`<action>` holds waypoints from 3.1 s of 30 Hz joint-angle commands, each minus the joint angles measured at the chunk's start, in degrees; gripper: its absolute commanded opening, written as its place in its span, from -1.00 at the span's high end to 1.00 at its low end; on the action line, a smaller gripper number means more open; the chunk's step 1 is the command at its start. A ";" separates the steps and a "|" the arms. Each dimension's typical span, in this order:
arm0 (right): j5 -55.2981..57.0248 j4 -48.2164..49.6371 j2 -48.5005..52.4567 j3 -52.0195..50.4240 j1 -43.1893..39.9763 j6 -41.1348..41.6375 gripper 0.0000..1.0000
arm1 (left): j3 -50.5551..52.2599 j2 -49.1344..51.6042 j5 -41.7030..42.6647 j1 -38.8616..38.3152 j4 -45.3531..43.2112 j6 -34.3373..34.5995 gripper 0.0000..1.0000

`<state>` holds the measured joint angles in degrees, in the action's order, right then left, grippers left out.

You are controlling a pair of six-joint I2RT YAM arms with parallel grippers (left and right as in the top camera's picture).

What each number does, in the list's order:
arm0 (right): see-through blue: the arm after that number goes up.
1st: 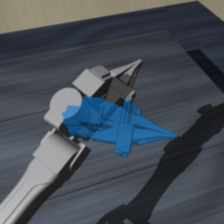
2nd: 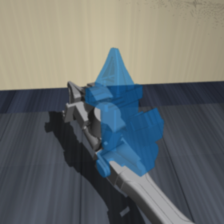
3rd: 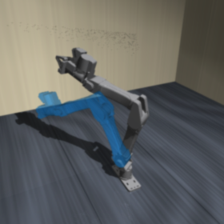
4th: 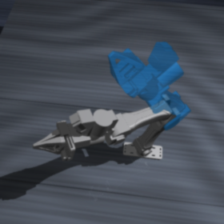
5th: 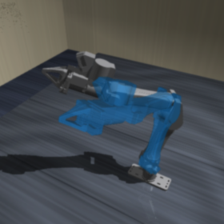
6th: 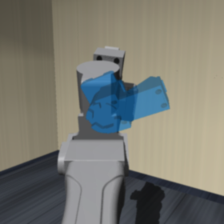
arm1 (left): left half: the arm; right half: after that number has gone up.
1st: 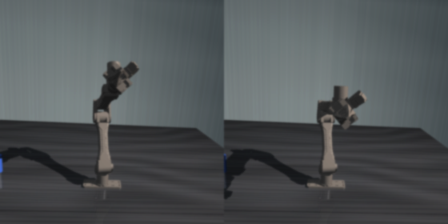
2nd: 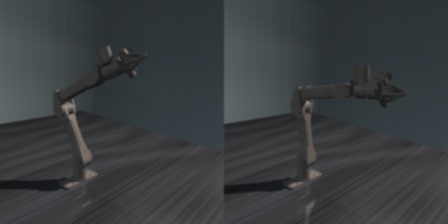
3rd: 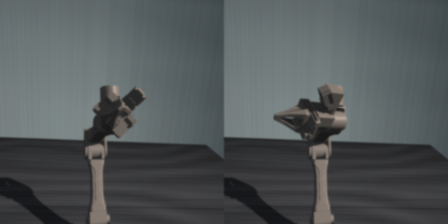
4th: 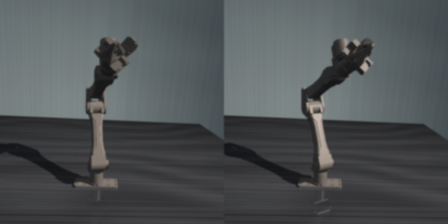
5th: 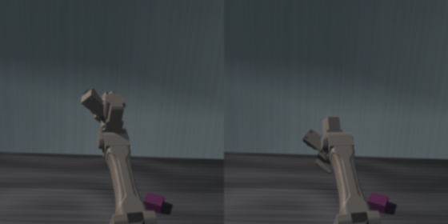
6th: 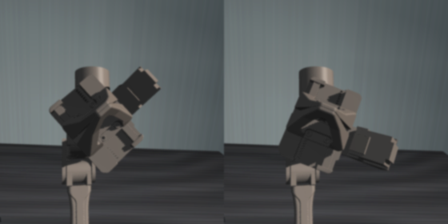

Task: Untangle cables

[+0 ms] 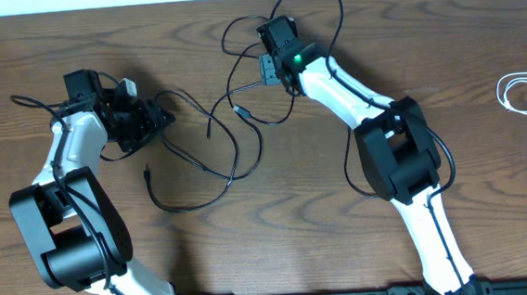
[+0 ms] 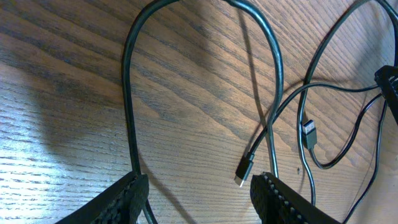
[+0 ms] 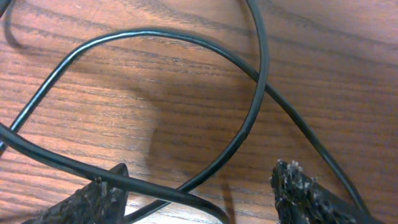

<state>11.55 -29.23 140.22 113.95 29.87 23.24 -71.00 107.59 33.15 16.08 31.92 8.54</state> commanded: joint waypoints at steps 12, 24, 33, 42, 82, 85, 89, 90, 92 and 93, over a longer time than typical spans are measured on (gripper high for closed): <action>0.04 0.17 4.22 0.66 0.61 7.61 0.31 | -0.35 0.63 0.79 0.22 0.11 -0.76 -0.18; 0.09 0.09 4.22 0.66 0.59 7.58 0.52 | -0.35 0.63 0.79 0.24 0.11 -0.76 -0.18; 0.07 0.24 2.01 0.70 0.55 2.80 0.98 | -0.35 0.63 0.79 0.24 0.11 -0.76 -0.18; -3.02 -1.46 -8.50 0.70 0.55 2.73 0.99 | -0.35 0.63 0.76 0.24 0.13 -0.76 -0.18; -20.94 -18.08 -12.68 0.59 1.53 4.39 0.98 | -0.35 0.63 0.76 0.24 0.11 -0.76 -0.18; -20.04 -18.78 -12.02 0.59 2.23 4.35 0.98 | -0.35 0.63 0.76 0.24 0.11 -0.76 -0.18; -20.02 -20.81 -11.91 0.59 2.21 4.35 0.97 | -0.35 0.63 0.79 0.24 0.11 -0.76 -0.17; -19.54 -21.53 -11.91 0.59 2.21 4.35 0.97 | -0.35 0.63 0.79 0.24 0.11 -0.76 -0.18; -16.65 -22.75 -11.91 0.59 2.21 4.35 0.95 | -0.35 0.63 0.76 0.24 0.11 -0.76 -0.18; -12.81 -23.54 -11.91 0.59 2.21 4.35 0.95 | -0.35 0.63 0.79 0.24 0.11 -0.76 -0.18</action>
<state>-7.73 -51.64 127.70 114.26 32.12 26.79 -71.00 107.59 33.15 16.08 31.92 8.51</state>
